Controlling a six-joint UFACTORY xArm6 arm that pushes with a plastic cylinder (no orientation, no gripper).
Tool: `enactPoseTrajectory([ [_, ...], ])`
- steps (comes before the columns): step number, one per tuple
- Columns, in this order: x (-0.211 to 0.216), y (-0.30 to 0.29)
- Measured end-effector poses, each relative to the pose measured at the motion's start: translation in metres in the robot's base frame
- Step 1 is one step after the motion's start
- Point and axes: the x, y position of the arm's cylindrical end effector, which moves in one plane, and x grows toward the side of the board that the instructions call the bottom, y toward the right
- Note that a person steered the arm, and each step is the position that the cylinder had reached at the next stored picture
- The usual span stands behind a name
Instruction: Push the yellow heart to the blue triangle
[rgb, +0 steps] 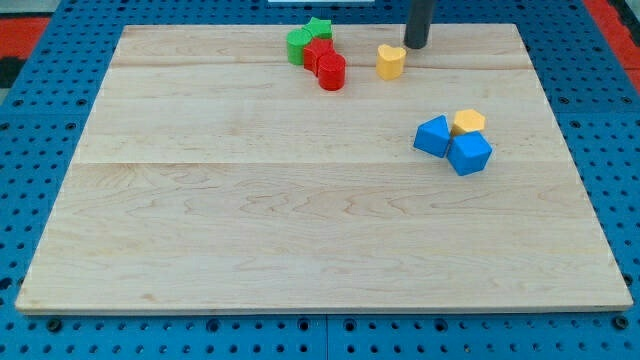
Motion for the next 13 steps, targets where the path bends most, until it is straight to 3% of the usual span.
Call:
enactPoseTrajectory([
  [3, 0.026, -0.016],
  [7, 0.022, -0.055],
  [13, 0.11, -0.081],
])
